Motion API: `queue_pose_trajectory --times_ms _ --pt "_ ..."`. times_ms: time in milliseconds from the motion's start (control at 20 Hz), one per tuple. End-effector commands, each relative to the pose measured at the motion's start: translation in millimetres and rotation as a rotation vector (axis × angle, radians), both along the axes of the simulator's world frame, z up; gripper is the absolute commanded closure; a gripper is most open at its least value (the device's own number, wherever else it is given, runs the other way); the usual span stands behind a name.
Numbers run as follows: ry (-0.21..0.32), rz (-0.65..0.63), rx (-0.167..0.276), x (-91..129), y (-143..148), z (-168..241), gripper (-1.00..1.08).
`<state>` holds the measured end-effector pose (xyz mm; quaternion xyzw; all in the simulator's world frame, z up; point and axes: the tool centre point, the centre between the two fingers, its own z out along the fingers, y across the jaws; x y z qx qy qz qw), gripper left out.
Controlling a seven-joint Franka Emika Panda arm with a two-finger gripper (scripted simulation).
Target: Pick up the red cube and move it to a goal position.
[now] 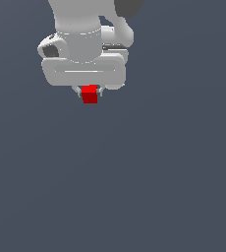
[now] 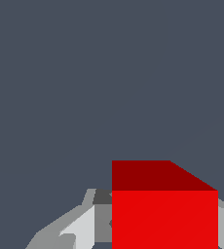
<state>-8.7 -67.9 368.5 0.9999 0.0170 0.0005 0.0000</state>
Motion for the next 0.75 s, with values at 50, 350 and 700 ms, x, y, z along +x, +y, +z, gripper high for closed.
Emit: queue_pose_trajectory --times_ms 50,350,700 --pt "0.001 0.000 0.000 -5 2 31 1.08" --pt "0.001 0.000 0.000 -8 4 63 1.08" --pt "0.001 0.000 0.000 -9 4 76 1.08"
